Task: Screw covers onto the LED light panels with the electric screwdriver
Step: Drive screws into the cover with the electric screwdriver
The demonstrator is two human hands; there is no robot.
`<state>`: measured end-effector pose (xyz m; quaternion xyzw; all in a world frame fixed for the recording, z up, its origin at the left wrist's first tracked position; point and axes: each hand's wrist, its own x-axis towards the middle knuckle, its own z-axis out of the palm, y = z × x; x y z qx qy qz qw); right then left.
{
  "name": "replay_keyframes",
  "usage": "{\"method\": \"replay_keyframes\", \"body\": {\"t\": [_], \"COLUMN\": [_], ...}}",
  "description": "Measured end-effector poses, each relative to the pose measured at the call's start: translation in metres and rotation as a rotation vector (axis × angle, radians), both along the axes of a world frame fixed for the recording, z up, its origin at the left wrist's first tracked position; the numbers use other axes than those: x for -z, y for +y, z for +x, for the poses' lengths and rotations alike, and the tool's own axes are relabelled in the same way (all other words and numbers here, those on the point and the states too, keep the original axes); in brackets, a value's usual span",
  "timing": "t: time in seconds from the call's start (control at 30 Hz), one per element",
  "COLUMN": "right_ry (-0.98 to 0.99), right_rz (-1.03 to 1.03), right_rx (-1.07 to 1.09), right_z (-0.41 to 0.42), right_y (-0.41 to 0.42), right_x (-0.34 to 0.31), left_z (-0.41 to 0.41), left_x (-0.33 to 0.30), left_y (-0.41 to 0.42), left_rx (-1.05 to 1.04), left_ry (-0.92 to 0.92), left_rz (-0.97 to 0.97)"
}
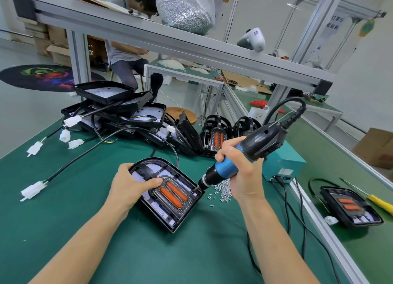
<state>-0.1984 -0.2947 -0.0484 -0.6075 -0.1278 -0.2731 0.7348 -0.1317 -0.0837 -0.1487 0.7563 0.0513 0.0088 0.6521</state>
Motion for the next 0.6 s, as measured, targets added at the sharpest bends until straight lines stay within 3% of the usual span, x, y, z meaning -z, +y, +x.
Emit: {"method": "replay_keyframes", "body": {"t": [0.2,0.47,0.6], "right_ry": [-0.016,-0.11,-0.13], "right_rz": [0.044,0.289,0.503], "right_rx": [0.027,0.243,0.268], "right_z": [-0.002,-0.018,-0.027], "right_y": [-0.001,-0.019,-0.034], "right_x": [0.003,0.003,-0.002], "left_z": [-0.001,-0.008,-0.013], "left_x": [0.002,-0.008,-0.02], "left_y": [0.003,0.012,0.004], "left_rx": [0.013,0.081,0.011], "left_ry": [0.035,0.086,-0.131], "left_rz": [0.05,0.466,0.658]}}
